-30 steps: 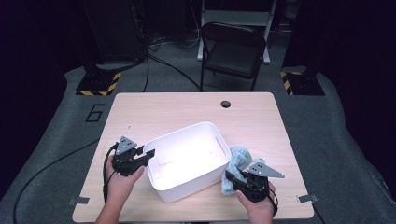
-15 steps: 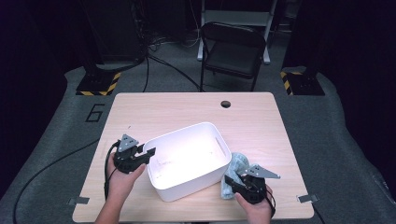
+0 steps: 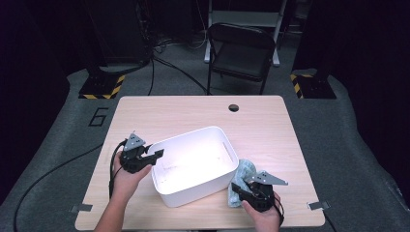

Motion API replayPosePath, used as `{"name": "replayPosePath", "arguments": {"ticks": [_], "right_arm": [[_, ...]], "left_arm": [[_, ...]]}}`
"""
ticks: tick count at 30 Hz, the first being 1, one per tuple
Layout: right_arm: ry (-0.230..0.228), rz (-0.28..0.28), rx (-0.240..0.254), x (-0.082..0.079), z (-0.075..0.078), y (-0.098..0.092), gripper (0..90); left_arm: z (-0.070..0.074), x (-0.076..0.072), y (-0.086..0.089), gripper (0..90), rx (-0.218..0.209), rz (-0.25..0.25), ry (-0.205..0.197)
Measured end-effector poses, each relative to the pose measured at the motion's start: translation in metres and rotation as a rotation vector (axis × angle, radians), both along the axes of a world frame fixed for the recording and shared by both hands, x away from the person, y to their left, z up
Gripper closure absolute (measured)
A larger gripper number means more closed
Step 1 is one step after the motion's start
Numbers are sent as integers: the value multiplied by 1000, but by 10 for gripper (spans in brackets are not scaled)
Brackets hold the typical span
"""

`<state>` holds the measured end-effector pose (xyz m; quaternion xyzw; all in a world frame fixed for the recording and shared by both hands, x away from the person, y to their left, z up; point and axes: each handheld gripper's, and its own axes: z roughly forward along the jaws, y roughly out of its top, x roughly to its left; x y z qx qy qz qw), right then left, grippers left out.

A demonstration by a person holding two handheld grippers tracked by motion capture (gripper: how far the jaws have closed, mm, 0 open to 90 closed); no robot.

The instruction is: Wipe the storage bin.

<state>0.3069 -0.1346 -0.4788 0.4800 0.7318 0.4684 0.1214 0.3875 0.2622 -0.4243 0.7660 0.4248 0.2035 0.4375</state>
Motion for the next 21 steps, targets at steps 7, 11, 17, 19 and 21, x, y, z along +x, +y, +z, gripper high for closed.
{"name": "replayPosePath", "arguments": {"ticks": [7, 11, 17, 19, 21], "right_arm": [[-10, -10, -3, 1, 4, -1, 655], [-31, -12, -7, 0, 11, -1, 655], [-81, -7, 3, -4, 30, -4, 655], [-92, -5, 5, -4, 33, -5, 656], [-91, -6, 11, -3, 31, -6, 658]], "left_arm": [[1, -8, -1, 633, 16, -3, 12], [3, -15, -3, 649, 26, 10, 20], [3, -28, -7, 649, 27, 35, 21], [3, -30, -8, 650, 31, 36, 19], [2, -31, -8, 649, 25, 40, 20]]}}
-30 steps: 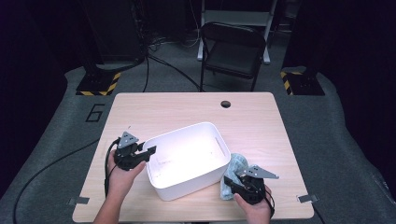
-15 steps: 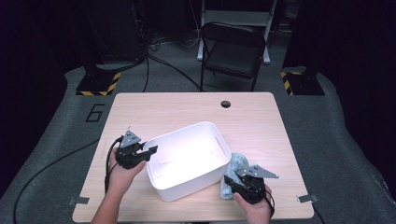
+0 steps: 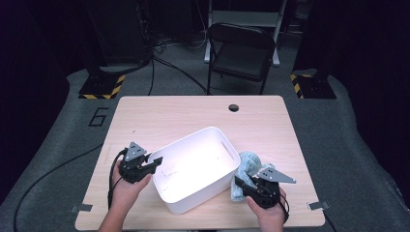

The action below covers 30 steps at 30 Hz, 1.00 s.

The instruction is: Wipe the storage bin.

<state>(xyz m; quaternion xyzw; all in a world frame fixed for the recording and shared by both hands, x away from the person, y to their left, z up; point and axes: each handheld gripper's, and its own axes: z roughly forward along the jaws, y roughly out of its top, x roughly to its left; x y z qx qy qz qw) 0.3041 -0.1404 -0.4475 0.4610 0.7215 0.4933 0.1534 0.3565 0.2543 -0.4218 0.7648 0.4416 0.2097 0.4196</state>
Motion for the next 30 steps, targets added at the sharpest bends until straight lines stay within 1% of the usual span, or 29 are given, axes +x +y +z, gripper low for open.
{"name": "replayPosePath", "arguments": {"ticks": [1, 3, 8, 10, 11, 12, 15, 17, 19, 22, 23, 25, 28, 29, 30], "right_arm": [[4, 0, 8, 1, -2, -1, 658], [15, 3, 6, 2, -6, -1, 658], [61, -3, -27, 6, -20, 2, 657], [68, -3, -29, 6, -22, 3, 658], [94, -6, -31, 9, -30, 3, 658], [110, -10, -29, 11, -34, 3, 658], [139, -8, -54, 15, -46, 4, 657], [176, -9, -68, 18, -55, 6, 657], [169, -8, -69, 19, -56, 6, 657], [177, -20, -64, 17, -54, 8, 656], [167, -15, -67, 17, -54, 7, 656], [170, -18, -66, 17, -50, 8, 655], [143, -12, -65, 14, -42, 8, 655], [135, -13, -54, 12, -38, 8, 655], [118, -12, -51, 11, -34, 8, 655]], "left_arm": [[0, 0, 0, 649, 0, 0, 0], [0, -1, 0, 648, -3, 1, 0], [-1, -1, 0, 647, -10, 6, -6], [-1, -1, 0, 646, -11, 6, -6], [-1, -2, 0, 645, -10, 7, -4], [-1, -2, 0, 645, -10, 7, -4], [-1, -2, 0, 643, -13, 10, -4], [-1, -2, 0, 642, -13, 12, -5], [-1, -2, 0, 642, -14, 12, -6], [-2, -2, 0, 644, -17, 19, -9], [-2, -2, -1, 644, -18, 26, -17], [-2, -3, -1, 645, -16, 22, -11], [-2, -3, -2, 645, -15, 29, -12], [-2, -3, -2, 644, -15, 30, -12], [-2, -3, -2, 645, -15, 32, -12]]}}
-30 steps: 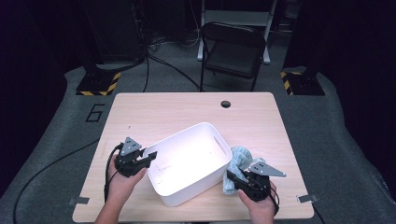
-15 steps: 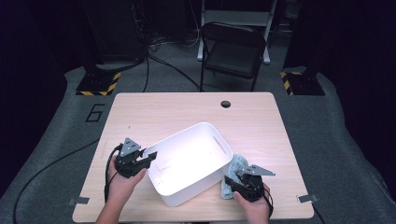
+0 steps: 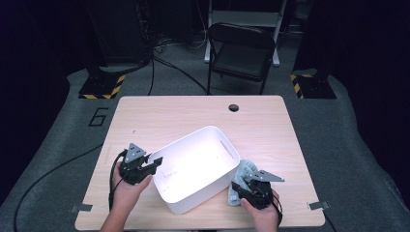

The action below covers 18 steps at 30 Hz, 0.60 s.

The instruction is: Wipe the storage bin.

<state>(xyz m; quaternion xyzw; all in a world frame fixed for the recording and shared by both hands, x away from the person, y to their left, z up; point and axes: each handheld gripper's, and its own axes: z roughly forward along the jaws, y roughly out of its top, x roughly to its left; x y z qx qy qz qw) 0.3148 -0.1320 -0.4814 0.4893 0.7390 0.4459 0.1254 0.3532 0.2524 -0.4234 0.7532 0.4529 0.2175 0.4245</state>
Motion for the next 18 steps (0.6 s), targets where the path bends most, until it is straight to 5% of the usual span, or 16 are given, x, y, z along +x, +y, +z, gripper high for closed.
{"name": "replayPosePath", "arguments": {"ticks": [11, 18], "right_arm": [[-131, 39, 39, -17, 46, 3, 655], [-124, 40, 29, -14, 38, 3, 661]], "left_arm": [[0, -1, -1, 645, -2, 8, 0], [0, -2, -2, 642, 3, 4, 1]]}}
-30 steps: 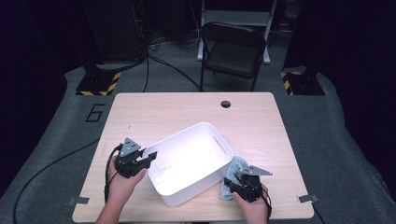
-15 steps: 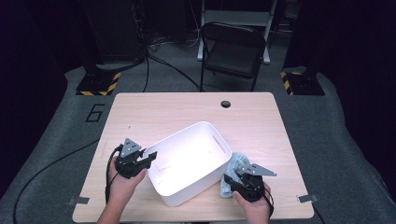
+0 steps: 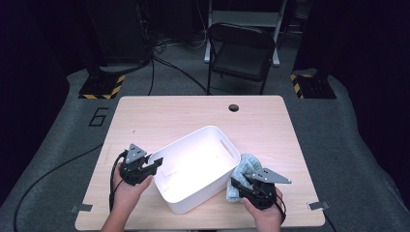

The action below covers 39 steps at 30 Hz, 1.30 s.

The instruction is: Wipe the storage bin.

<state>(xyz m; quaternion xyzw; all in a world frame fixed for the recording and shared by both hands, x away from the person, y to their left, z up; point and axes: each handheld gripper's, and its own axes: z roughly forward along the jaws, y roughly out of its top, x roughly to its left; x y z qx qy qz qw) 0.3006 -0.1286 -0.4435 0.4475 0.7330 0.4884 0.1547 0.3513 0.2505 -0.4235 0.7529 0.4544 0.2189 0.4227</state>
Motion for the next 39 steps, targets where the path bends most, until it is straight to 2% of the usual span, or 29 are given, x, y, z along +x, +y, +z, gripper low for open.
{"name": "replayPosePath", "arguments": {"ticks": [6, 8, 12, 14, 15, 17, 23, 27, 34, 39], "right_arm": [[41, 0, -22, 4, -13, 2, 661], [80, 1, -29, 8, -26, 3, 661], [129, 7, -40, 13, -40, 4, 661], [140, 8, -40, 14, -43, 4, 661], [168, 8, -45, 18, -51, 3, 661], [189, 12, -50, 19, -55, 4, 661], [188, 5, -50, 18, -54, 4, 660], [173, 1, -28, 18, -47, 2, 659], [115, 1, 2, 13, -29, 0, 659], [34, -5, 30, 4, -6, -2, 659]], "left_arm": [[0, 0, 0, 639, 3, -3, 3], [0, -1, 0, 638, 3, -3, 4], [0, 0, 0, 632, 3, -7, 4], [0, 0, 0, 631, 3, -9, 5], [1, 0, 0, 631, 3, -9, 5], [1, 0, 0, 631, 3, -9, 6], [1, -1, -1, 630, 8, -14, 6], [1, -2, -1, 628, 10, -16, 7], [1, -2, -1, 628, 20, -28, 5], [2, -3, -3, 628, 24, -33, 8]]}}
